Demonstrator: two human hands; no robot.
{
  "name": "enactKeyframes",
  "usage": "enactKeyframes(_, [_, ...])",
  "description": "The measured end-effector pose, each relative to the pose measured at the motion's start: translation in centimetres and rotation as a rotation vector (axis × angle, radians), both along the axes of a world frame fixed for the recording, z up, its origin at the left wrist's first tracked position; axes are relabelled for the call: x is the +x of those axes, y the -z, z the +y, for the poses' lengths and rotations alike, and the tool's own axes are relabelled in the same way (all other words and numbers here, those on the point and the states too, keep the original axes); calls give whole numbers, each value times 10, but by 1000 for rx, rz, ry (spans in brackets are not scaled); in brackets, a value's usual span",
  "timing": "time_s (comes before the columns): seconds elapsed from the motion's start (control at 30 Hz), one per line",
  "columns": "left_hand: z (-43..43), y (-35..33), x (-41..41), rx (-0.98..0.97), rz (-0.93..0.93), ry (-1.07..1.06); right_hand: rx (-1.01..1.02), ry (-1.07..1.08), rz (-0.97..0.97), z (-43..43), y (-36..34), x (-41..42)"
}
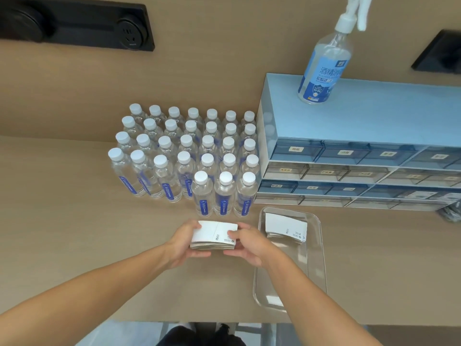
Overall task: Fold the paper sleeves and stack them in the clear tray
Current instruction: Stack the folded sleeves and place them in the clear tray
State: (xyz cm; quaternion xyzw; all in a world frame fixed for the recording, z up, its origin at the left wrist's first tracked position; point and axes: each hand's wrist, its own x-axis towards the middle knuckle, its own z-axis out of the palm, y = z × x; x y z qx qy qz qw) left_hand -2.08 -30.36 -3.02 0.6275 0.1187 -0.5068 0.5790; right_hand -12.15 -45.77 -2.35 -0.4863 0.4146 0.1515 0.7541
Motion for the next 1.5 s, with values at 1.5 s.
enactKeyframes(1.5, [-189, 5, -140, 310, -86, 18, 35, 314, 177, -125, 2, -119])
